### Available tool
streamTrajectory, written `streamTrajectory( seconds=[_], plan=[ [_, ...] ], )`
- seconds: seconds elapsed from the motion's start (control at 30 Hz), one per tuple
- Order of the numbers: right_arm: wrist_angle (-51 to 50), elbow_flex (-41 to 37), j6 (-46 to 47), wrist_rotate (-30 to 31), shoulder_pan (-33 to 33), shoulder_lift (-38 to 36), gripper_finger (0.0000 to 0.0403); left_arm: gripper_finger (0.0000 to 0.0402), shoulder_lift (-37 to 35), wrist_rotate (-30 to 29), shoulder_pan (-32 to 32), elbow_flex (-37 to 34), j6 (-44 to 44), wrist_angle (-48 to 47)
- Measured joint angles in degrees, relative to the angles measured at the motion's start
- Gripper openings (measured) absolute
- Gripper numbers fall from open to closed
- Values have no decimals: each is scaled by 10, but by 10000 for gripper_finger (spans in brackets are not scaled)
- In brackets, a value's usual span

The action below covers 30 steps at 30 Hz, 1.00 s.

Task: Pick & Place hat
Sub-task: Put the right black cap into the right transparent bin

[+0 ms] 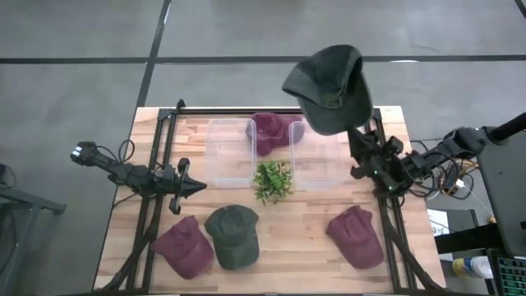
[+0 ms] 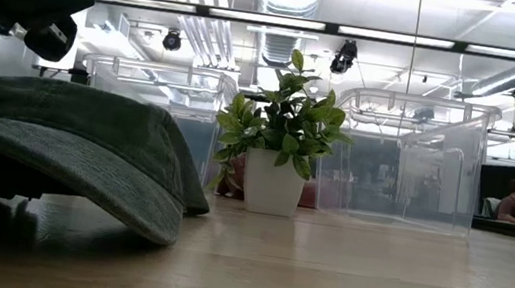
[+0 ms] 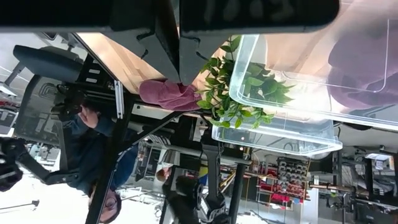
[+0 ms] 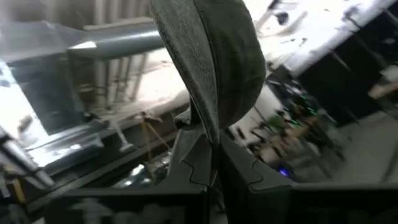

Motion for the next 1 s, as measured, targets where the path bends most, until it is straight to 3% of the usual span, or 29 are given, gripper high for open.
streamTrajectory(
  seconds=[0.33,0.5,0.73,0.87,1.0],
  plan=[
    [0,-126,130,73,0,-64,9,0,0,0,0,0,0,0],
    [0,-170,251,140,1,-54,9,0,0,0,0,0,1,0],
    [-9,-203,386,177,47,-31,9,0,0,-36,0,0,14,0],
    [-11,-196,393,224,94,-15,9,0,0,-52,0,0,17,0],
    [-11,-182,369,316,148,-6,9,0,0,-55,0,0,15,0]
  ],
)
